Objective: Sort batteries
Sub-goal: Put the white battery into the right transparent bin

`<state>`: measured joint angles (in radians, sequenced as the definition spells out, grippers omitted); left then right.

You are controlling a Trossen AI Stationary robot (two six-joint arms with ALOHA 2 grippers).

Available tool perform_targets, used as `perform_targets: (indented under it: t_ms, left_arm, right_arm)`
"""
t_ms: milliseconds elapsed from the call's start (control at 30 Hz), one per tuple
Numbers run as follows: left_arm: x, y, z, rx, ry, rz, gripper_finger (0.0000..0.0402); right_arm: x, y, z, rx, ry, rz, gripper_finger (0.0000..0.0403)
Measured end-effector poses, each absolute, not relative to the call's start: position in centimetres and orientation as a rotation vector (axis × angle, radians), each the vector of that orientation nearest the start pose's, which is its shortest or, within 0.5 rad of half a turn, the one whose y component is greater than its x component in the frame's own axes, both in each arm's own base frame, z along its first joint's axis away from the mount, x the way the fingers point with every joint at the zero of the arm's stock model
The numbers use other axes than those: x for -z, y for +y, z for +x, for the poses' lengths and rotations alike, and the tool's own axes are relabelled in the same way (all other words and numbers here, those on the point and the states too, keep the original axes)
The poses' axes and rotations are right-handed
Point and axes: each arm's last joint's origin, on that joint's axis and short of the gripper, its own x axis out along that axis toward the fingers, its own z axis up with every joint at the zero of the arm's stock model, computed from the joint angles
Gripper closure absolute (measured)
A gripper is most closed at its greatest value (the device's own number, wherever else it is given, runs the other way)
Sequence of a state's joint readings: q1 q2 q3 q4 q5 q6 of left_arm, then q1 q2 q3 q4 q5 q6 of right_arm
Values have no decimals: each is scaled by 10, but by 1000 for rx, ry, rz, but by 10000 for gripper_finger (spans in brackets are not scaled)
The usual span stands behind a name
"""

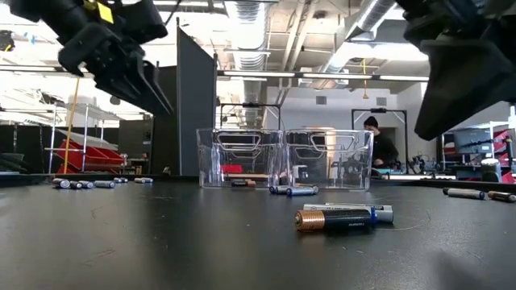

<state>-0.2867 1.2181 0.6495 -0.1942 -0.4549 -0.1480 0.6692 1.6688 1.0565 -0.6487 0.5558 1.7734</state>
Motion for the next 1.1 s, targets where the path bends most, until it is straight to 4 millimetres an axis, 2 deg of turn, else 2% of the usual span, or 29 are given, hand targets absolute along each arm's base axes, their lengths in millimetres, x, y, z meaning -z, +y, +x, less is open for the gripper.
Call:
perform_targets:
  t_ms: [133,367,567,700,900,1100]
  left_arm:
    - [-195,-58,244,-208,668,184,198]
    - [-183,-65,260,-244,602,28,201]
    - [-175,-74,281,-229,443,-80,202]
    - [-163,-79,298,-226,346,-120,202]
    - [-147,-89,326,-255,360,-125,202]
    - [-130,-95,356,-263,385,-71,202]
  right_arm:
    - [-187,183,250,752,720,912,367]
    - [-188,183,248,742,685,834,367]
    - [-187,192,239,677,731,706,382]
    - [-187,204,225,627,765,632,398]
    - [-186,220,193,611,783,547,398]
    - [-180,222,165,567,741,633,399]
